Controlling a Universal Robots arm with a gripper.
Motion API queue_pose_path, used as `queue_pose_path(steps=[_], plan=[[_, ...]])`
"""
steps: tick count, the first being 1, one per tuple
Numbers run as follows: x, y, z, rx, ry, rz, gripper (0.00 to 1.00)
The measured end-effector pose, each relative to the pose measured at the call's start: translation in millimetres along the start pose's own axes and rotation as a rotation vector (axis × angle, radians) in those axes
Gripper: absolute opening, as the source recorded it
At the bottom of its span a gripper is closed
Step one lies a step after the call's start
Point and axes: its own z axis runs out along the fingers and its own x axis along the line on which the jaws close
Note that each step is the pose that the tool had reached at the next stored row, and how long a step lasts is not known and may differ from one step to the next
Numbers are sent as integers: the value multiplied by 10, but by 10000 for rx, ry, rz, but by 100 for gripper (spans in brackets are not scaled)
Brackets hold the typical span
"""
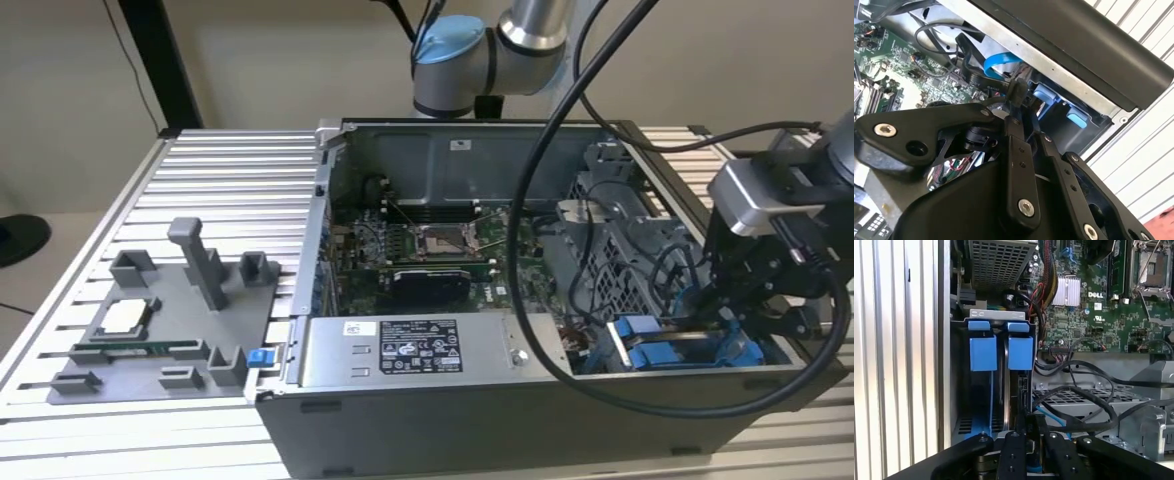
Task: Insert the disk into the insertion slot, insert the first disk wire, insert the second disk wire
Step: 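Insert the first disk wire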
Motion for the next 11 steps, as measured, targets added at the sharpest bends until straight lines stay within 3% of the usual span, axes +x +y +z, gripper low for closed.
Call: queue_pose_path(steps=[6, 7, 11], plan=[[8, 0, 40, 8, -18, 35, 0], [10, -1, 53, 9, -20, 40, 100], [13, -1, 68, -4, -19, 54, 100]])
